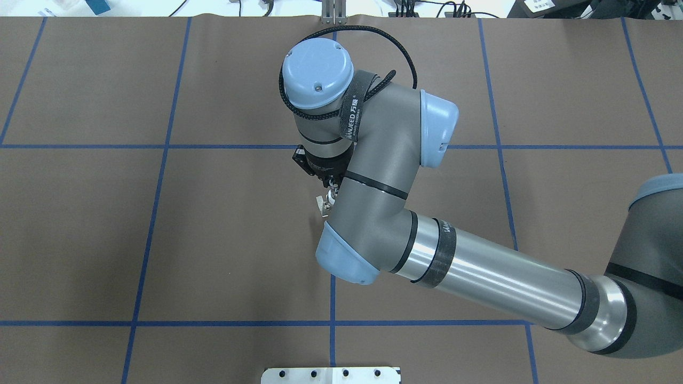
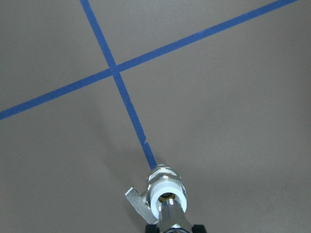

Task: Assemble PPR valve and pipe with both arms
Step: 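Lower the silver fitting with the right gripper into the valve top and press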

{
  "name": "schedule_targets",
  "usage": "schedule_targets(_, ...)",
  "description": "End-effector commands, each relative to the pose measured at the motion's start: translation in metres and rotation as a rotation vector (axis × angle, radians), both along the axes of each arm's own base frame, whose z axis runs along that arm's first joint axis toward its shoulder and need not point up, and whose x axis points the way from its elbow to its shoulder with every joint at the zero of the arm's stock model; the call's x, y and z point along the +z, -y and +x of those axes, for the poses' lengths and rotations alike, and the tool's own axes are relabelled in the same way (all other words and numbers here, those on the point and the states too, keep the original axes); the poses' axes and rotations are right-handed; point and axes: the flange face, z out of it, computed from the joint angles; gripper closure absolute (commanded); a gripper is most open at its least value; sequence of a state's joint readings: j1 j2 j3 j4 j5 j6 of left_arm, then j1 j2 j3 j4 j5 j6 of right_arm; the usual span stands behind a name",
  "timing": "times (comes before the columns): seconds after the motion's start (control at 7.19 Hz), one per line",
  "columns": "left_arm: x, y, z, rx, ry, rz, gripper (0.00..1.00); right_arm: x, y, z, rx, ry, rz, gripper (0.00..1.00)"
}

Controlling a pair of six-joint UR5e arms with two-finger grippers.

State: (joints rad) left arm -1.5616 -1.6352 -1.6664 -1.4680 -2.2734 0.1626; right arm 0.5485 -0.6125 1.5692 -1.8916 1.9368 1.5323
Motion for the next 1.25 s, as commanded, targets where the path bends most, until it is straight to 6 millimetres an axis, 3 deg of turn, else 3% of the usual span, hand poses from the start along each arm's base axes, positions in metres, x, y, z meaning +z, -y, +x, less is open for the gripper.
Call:
schedule_targets(0.0,-0.0005,0.0,0.0,0.0,0.0,0.001,0.0,-0.0001,-0.0013,-0.001,-0.002,-0.001,0.0,1.0)
schedule_targets(1.11,-0.0005,0.0,0.0,0.0,0.0,0.001,0.0,0.0025,0.0019,-0.005,0.012,-0.016,0.021,1.0)
